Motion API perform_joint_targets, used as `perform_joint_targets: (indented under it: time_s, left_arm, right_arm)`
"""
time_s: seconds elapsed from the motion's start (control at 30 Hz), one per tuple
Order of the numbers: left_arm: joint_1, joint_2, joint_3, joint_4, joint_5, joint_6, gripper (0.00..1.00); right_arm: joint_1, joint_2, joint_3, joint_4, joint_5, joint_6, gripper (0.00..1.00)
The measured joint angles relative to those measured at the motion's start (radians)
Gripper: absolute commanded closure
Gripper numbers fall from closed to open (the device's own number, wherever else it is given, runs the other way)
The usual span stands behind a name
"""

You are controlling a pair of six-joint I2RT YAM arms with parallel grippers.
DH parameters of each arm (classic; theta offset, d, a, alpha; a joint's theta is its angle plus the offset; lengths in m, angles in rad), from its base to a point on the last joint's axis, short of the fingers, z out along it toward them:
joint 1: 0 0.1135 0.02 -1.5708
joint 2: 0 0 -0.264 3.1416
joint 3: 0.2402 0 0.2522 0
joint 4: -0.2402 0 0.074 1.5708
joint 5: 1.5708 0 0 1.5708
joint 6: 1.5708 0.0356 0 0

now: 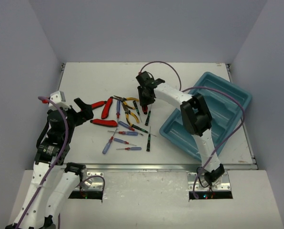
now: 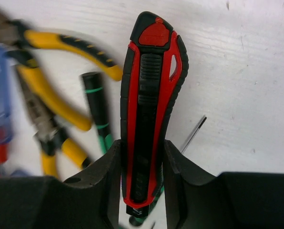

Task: Sort the tools into containers

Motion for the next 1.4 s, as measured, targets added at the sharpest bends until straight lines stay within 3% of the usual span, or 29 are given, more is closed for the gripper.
perform_joint_targets:
  time_s: [0.2, 0.33, 0.6, 0.83, 0.9, 0.97, 1.03, 1.17, 1.3, 1.37, 1.4]
  left_arm:
    - [-0.001, -0.009, 0.000, 0.000, 0.003, 0.000, 0.00]
    - [-0.003, -0.026, 0.000, 0.000, 0.003, 0.000, 0.00]
    - [-0.008, -0.034, 0.000, 0.007, 0.018, 0.000, 0.00]
    - [-0.017, -0.013, 0.000, 0.012, 0.030, 0.000, 0.00]
    - [-0.019, -0.007, 0.000, 0.013, 0.032, 0.000, 0.00]
    - [-0.021, -0.001, 0.000, 0.014, 0.034, 0.001, 0.00]
    - [-0.021, 0.003, 0.000, 0.014, 0.035, 0.002, 0.00]
    - [-0.021, 0.009, 0.000, 0.014, 0.030, 0.003, 0.00]
    - [-0.021, 0.009, 0.000, 0.014, 0.019, 0.002, 0.00]
    - [-0.021, 0.017, 0.000, 0.014, 0.010, -0.001, 0.00]
    - [-0.021, 0.025, 0.000, 0.013, 0.001, -0.004, 0.00]
  right_arm:
    - [-0.003, -0.303, -0.046, 0.027, -0.117, -0.187, 0.95]
    - [-0.003, -0.527, -0.105, -0.064, -0.207, -0.372, 1.00]
    - [0.001, -0.828, -0.540, -0.297, -0.060, -0.524, 1.00]
    - [-0.004, -1.144, -0.855, -0.325, 0.060, -0.689, 0.99]
    - [-0.004, -1.209, -0.912, -0.301, 0.070, -0.736, 0.84]
    - [-0.004, -1.247, -0.960, -0.276, 0.068, -0.777, 0.54]
    - [-0.004, -1.255, -0.992, -0.260, 0.068, -0.807, 0.53]
    - [-0.004, -1.223, -1.006, -0.231, 0.082, -0.835, 0.42]
    - [-0.004, -1.204, -0.990, -0.211, 0.094, -0.837, 0.22]
    - [-0.004, -1.204, -0.965, -0.208, 0.092, -0.819, 0.01]
    - [-0.004, -1.205, -0.948, -0.204, 0.088, -0.808, 0.01]
